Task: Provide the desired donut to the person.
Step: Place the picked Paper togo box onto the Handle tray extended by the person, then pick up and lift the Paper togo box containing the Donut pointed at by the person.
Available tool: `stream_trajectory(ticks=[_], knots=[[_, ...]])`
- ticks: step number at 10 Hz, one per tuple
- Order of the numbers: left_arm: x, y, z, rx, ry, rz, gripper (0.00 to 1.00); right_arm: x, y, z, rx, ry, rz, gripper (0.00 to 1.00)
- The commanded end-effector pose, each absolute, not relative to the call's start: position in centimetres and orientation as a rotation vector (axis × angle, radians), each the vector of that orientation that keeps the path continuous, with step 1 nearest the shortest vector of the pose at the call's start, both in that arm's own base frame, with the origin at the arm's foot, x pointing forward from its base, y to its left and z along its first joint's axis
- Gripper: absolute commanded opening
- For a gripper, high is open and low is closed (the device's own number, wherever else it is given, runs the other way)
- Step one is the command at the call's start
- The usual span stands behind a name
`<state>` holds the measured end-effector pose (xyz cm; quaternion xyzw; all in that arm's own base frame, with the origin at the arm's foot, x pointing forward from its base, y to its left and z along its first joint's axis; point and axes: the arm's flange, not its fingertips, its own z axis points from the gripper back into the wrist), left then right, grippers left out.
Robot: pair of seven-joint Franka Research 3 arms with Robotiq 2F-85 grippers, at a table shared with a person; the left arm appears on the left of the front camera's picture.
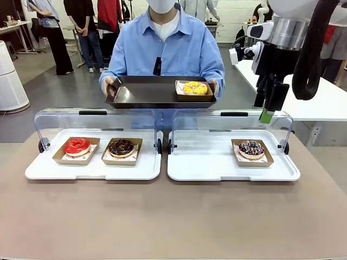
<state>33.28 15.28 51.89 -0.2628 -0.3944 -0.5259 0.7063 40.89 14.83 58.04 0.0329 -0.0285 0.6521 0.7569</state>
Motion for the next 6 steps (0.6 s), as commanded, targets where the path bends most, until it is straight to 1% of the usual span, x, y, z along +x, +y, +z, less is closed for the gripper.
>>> stream_trajectory(ticks=[1,6], knots=[[33.14,15.35,51.95,-0.588,-0.885,-1.169,1.00,40.85,14.56,58.19,0.077,-0.057,1.415,1.00],[33.14,15.35,51.95,-0.588,-0.885,-1.169,1.00,40.85,14.56,58.19,0.077,-0.057,1.415,1.00]])
